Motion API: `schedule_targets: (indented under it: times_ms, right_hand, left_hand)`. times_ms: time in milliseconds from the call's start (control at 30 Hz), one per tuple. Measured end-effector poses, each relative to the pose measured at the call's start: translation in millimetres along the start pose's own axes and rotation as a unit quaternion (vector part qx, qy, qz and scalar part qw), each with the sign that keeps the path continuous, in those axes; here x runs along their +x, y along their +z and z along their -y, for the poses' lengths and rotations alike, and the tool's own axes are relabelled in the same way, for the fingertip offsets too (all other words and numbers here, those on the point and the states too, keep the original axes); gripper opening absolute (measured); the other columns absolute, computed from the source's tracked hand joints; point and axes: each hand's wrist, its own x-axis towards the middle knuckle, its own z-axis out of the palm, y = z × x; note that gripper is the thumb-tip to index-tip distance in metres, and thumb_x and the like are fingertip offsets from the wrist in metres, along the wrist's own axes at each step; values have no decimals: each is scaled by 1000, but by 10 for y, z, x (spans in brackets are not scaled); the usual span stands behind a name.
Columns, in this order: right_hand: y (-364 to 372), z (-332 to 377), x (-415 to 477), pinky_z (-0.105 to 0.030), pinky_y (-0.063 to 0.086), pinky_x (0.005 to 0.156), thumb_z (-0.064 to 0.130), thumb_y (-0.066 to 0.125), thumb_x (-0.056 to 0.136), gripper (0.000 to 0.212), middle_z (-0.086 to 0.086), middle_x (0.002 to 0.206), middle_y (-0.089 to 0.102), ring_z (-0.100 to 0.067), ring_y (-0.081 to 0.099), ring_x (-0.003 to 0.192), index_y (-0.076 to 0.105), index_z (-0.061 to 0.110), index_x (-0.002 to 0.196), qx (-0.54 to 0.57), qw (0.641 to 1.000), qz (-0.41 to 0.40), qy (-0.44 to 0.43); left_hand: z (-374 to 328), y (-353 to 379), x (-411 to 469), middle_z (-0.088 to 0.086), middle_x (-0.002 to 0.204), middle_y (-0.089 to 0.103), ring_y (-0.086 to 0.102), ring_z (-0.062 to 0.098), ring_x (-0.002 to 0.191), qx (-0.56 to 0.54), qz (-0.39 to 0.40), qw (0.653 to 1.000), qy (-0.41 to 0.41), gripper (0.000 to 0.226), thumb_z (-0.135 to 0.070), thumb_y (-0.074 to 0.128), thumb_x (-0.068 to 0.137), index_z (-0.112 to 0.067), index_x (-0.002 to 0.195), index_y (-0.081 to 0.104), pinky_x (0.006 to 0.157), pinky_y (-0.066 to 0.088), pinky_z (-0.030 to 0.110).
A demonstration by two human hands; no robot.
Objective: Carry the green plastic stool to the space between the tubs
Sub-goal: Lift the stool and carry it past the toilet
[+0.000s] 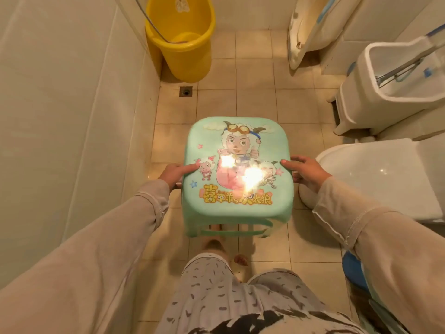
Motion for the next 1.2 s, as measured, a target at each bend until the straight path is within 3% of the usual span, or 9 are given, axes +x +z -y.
schedule_targets:
  times_ms: [167,300,467,600,733,867,1033,1100,1200]
  right_hand:
    - [151,589,472,-26,50,67,24,66,80,62,-14,109,64,-19,62,75,44,1,134,1,1000,-24,-1]
    - [209,940,788,-37,50,84,22,67,79,59,-20,121,62,-25,60,88,47,1,131,10,999,-51,0]
    - [136,1238,1038,-37,50,84,19,67,79,58,-21,119,62,-29,58,95,47,1,131,32,998,-53,7]
    - [14,1423,1282,-36,49,80,18,68,78,57,-20,110,63,-30,56,91,48,2,129,38,998,-48,11]
    - [-159,1683,1640,-39,49,89,22,69,77,55,-14,110,65,-27,62,90,50,8,126,47,997,-57,9]
    - [-382,2035,2070,-42,48,94,21,67,79,51,-14,109,66,-28,62,88,52,5,125,52,997,-52,14]
    - [-702,2524,2513,-43,47,95,22,66,80,51,-13,106,64,-27,60,92,53,2,126,41,998,-48,24]
    - [-813,2724,2653,-42,48,92,22,65,81,51,-13,103,64,-27,60,89,53,1,126,33,998,-50,18]
    - [-976,2998,2819,-30,50,73,20,64,82,49,-6,88,65,-20,61,75,54,1,126,51,997,-56,6]
  left_hand:
    - [-628,-254,545,18,107,64,61,22,77,19,14,1000,-12,48,-25,62,81,6,117,57,61,49,24]
    - [-1089,-344,912,17,103,64,61,16,68,29,29,999,-17,47,-24,63,81,6,116,57,61,50,23]
    - [-1565,-346,1263,20,114,65,61,16,69,45,37,998,-12,47,-25,65,79,4,115,57,64,48,23]
    - [-1907,-295,1508,20,119,65,63,24,83,76,50,996,-3,50,-29,65,79,3,117,57,78,51,31]
    - [-2292,-150,1837,20,120,64,62,24,82,80,53,995,2,51,-29,64,80,3,118,56,73,50,29]
    - [-2698,62,2204,22,121,63,59,27,94,75,38,996,-10,55,-29,65,79,5,120,54,87,47,35]
    - [-3200,287,2580,22,121,63,60,32,100,57,26,998,-26,60,-31,69,75,6,120,55,90,48,38]
    - [-3396,361,2688,22,119,64,60,30,96,50,20,998,-18,58,-31,69,74,6,118,57,91,48,38]
    - [-3708,476,2812,20,114,65,60,32,100,37,9,999,3,52,-29,68,75,4,116,59,93,46,37]
